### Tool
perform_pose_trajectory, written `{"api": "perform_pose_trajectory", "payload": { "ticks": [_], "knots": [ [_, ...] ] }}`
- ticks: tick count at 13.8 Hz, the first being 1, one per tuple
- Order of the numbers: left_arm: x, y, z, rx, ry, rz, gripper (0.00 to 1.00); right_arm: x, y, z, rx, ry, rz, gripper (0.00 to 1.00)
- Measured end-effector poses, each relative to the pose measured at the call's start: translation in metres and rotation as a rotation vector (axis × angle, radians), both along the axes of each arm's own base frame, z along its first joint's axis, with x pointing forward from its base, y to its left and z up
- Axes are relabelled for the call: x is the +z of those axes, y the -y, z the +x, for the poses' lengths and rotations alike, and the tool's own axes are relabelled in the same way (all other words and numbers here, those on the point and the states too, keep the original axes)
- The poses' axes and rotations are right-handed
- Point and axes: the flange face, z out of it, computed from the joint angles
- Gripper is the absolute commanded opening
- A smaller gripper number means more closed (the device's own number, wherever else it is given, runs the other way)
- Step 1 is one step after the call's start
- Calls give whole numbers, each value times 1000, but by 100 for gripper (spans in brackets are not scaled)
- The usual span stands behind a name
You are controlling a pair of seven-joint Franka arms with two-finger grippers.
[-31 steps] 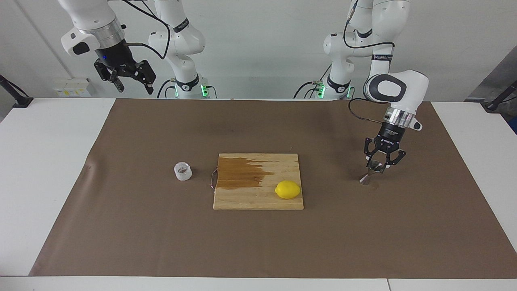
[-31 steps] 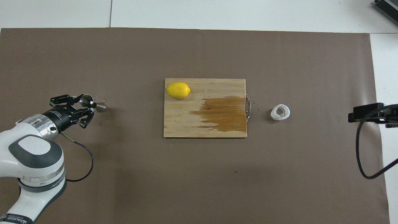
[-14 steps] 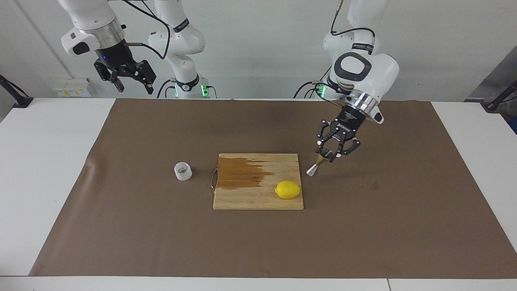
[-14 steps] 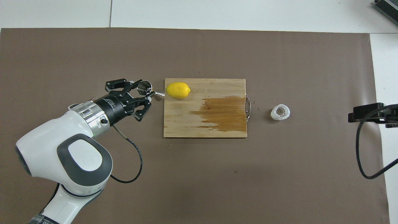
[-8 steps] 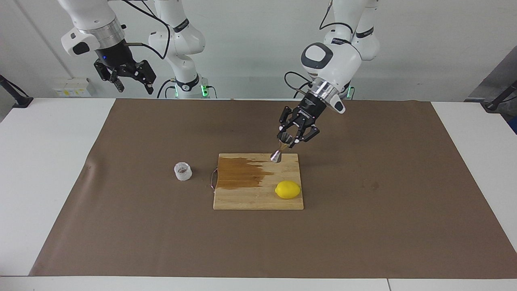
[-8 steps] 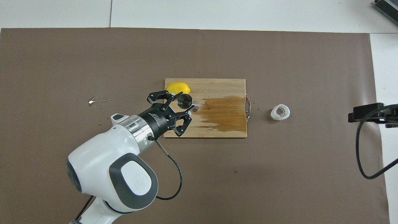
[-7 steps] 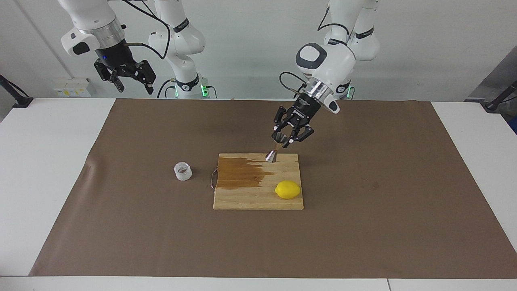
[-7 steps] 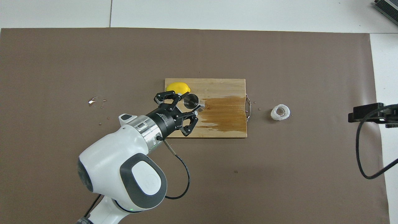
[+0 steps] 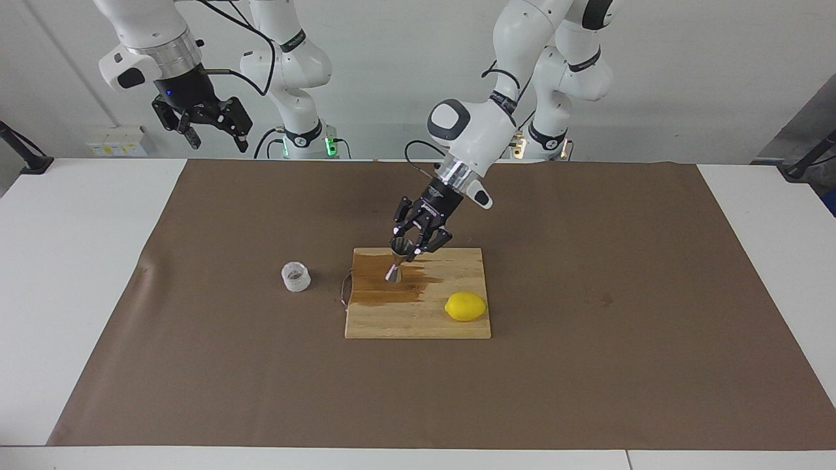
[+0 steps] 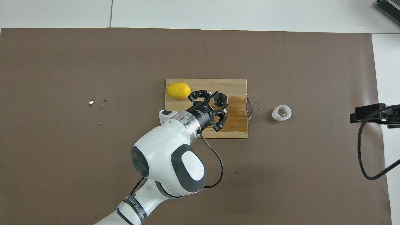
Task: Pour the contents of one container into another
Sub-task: 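Lower the metal cup onto the board beside the stain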
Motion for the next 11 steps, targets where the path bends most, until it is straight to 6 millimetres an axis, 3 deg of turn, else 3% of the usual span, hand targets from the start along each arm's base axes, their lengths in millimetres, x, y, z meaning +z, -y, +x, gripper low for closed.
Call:
{"api": "perform_pose_trajectory", "payload": {
  "ticks": [3, 9, 11],
  "knots": [
    [-17, 18, -15, -30, -9, 25, 0, 0, 0, 0, 0, 0, 0, 100],
    [-29, 29, -30, -89, 9, 75, 1, 0, 0, 0, 0, 0, 0, 100],
    [-36, 32, -33, -109, 13, 94, 18, 0, 0, 0, 0, 0, 0, 100]
  ]
}}
